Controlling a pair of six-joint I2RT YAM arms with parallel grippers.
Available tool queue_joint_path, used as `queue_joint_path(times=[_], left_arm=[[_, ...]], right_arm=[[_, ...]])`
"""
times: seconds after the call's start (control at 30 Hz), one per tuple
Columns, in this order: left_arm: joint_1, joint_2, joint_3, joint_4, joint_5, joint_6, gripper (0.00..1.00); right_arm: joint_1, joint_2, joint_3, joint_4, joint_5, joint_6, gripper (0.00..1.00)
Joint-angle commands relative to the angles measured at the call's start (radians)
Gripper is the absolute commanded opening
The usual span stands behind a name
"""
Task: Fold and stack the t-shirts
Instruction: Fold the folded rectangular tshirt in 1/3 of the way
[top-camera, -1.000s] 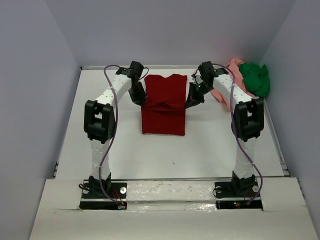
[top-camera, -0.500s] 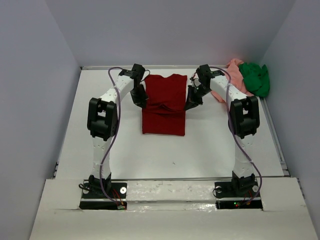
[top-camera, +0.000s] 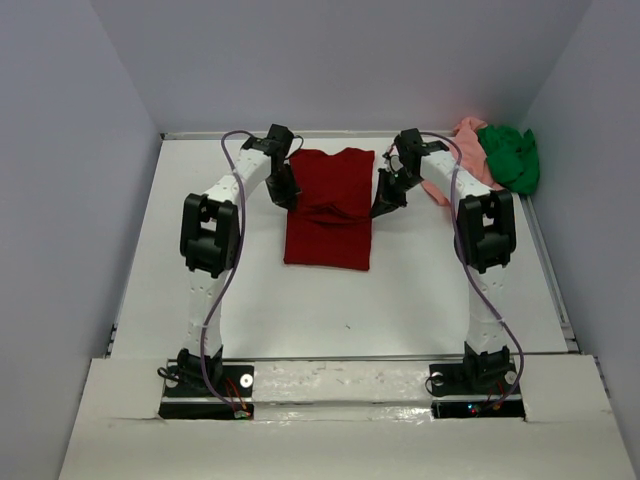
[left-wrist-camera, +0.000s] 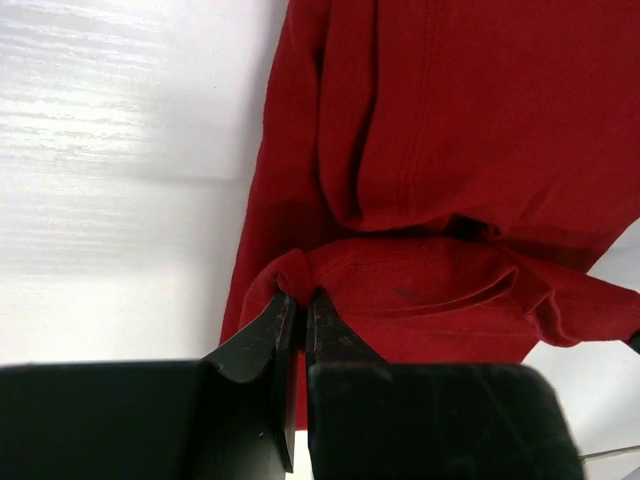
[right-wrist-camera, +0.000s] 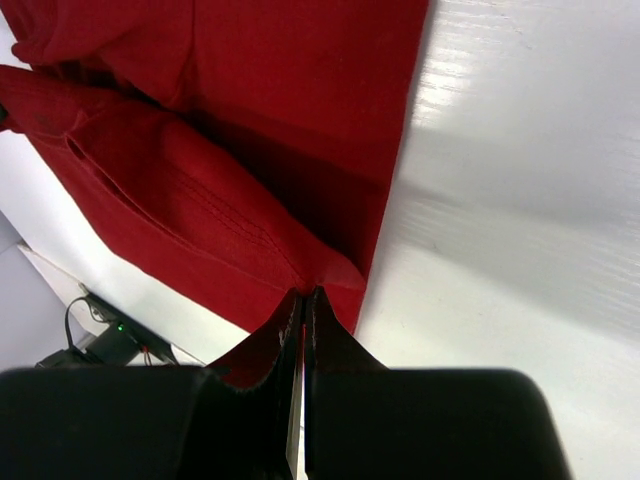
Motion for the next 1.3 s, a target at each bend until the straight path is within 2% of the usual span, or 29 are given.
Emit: queue_joint_path(times=[0.0, 0.27, 0.3, 0.33, 0.37, 0.43, 0.47, 0.5, 0.53, 0.57, 0.7, 0.83, 0.97, 1.03, 1.07, 1.13, 1.2, 1.23, 1.27], left_arm=[[-0.004, 0.008, 0.078, -0.001, 0.007, 0.018, 0.00], [-0.004, 0.009, 0.082, -0.007, 0.006, 0.016, 0.00], [-0.004, 0.006, 0.076, -0.004, 0.007, 0.015, 0.03], [-0.004, 0.006, 0.076, -0.001, 0.007, 0.015, 0.08], [-0.004, 0.002, 0.070, -0.003, 0.004, 0.013, 0.21], [-0.004, -0.011, 0.059, 0.002, -0.012, 0.006, 0.36], [-0.004, -0.017, 0.058, 0.000, -0.020, 0.001, 0.57], [-0.003, -0.024, 0.055, 0.000, -0.034, -0.005, 0.65], [-0.004, -0.037, 0.049, 0.002, -0.058, -0.013, 0.70], [-0.004, -0.043, 0.048, 0.005, -0.066, -0.014, 0.75], [-0.004, -0.101, 0.029, 0.023, -0.120, -0.025, 0.76], [-0.004, -0.188, -0.023, 0.071, -0.161, -0.037, 0.76], [-0.004, -0.291, -0.118, 0.123, -0.151, -0.033, 0.75], [-0.004, -0.352, -0.199, 0.155, -0.094, -0.025, 0.74], [-0.004, -0.371, -0.229, 0.164, -0.085, -0.026, 0.73], [-0.004, -0.425, -0.321, 0.187, -0.051, -0.026, 0.70], [-0.004, -0.455, -0.385, 0.219, -0.013, -0.025, 0.30], [-0.003, -0.478, -0.446, 0.229, 0.001, -0.029, 0.00], [-0.004, -0.488, -0.479, 0.239, 0.015, -0.031, 0.00]], right_arm=[[-0.009, 0.001, 0.051, 0.040, 0.014, -0.016, 0.00], [-0.018, 0.010, 0.067, 0.068, 0.011, -0.018, 0.01], [-0.018, 0.010, 0.071, 0.073, 0.009, -0.019, 0.07], [-0.018, 0.009, 0.074, 0.076, 0.012, -0.019, 0.11], [-0.018, 0.009, 0.076, 0.086, 0.015, -0.019, 0.14], [-0.018, 0.000, 0.077, 0.093, 0.026, -0.019, 0.25], [-0.018, -0.005, 0.071, 0.105, 0.038, -0.018, 0.30], [-0.018, -0.012, 0.070, 0.109, 0.047, -0.018, 0.34], [-0.018, -0.029, 0.065, 0.117, 0.053, -0.015, 0.40], [-0.018, -0.038, 0.048, 0.132, 0.056, -0.013, 0.41], [-0.027, -0.100, -0.011, 0.191, 0.070, -0.012, 0.41], [-0.027, -0.155, -0.064, 0.232, 0.061, -0.004, 0.41], [-0.027, -0.203, -0.154, 0.263, -0.041, 0.036, 0.37], [-0.027, -0.236, -0.243, 0.310, -0.083, 0.080, 0.09], [-0.027, -0.249, -0.275, 0.332, -0.120, 0.105, 0.00], [-0.027, -0.281, -0.339, 0.405, -0.153, 0.149, 0.00], [-0.016, -0.290, -0.416, 0.450, -0.178, 0.175, 0.00], [-0.007, -0.290, -0.438, 0.499, -0.204, 0.198, 0.00], [-0.007, -0.289, -0.458, 0.520, -0.204, 0.211, 0.00]])
